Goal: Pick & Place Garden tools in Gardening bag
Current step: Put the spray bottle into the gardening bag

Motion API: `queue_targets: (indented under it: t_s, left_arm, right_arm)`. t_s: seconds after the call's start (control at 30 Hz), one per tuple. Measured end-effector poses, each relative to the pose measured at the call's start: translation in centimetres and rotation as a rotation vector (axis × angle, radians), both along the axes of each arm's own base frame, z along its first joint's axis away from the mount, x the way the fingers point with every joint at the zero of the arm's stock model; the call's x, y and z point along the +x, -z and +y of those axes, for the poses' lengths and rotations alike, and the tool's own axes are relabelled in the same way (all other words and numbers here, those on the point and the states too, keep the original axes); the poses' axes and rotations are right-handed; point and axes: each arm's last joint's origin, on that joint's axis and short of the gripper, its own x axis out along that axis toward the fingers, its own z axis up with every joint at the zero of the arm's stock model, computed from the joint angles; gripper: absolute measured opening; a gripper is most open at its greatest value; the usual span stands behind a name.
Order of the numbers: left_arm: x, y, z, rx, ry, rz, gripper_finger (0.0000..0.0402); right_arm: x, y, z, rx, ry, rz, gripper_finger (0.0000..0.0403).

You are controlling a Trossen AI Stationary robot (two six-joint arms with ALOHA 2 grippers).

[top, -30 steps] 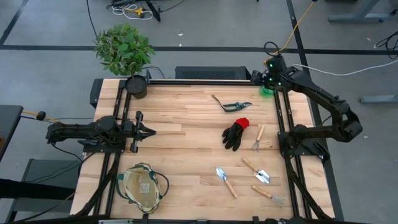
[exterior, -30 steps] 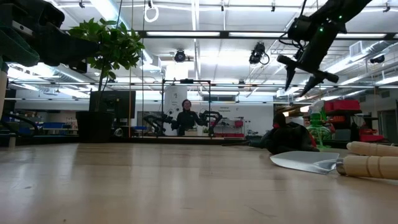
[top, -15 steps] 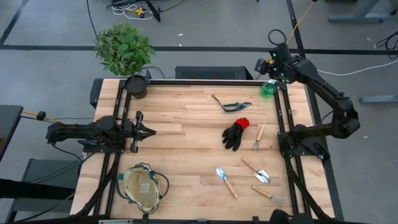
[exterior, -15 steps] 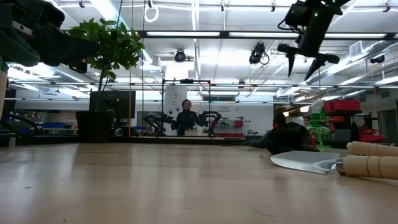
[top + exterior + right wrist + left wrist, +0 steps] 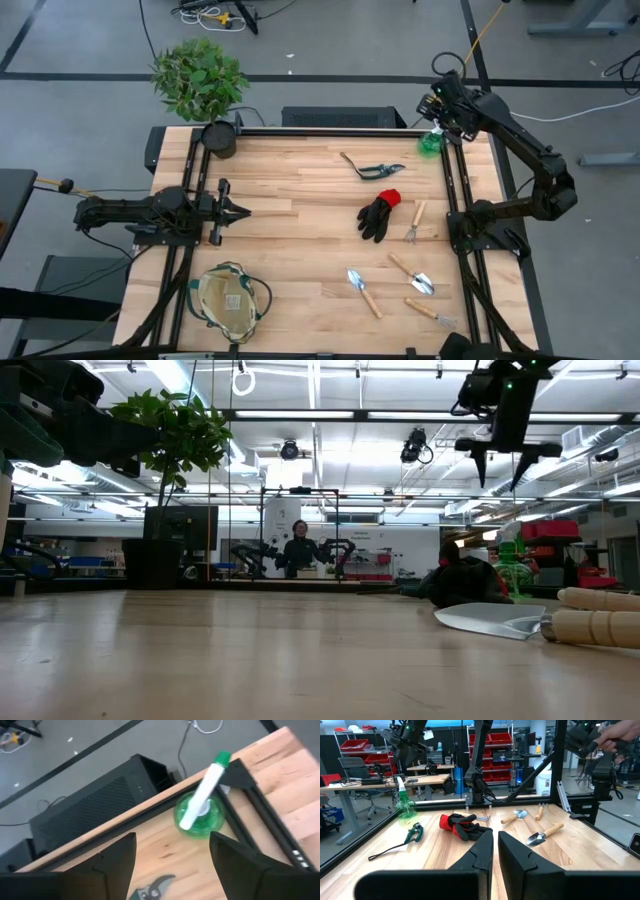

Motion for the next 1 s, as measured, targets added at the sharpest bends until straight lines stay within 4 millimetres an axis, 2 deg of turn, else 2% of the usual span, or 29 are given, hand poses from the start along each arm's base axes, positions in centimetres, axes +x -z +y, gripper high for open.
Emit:
queue_targets:
  t_s: [0.43, 1.0]
  left_arm:
    - [0.0, 0.0, 0.0, 0.000, 0.000, 0.000, 0.0032]
    - [0.0, 0.0, 0.0, 0.000, 0.001, 0.000, 0.0032]
  right_arm:
    - [-0.6, 0.7, 0.3, 0.011, 0.212, 0.079, 0.0254]
    - [1.5, 4.2, -2.3, 0.029, 0.385, 0.156, 0.0254]
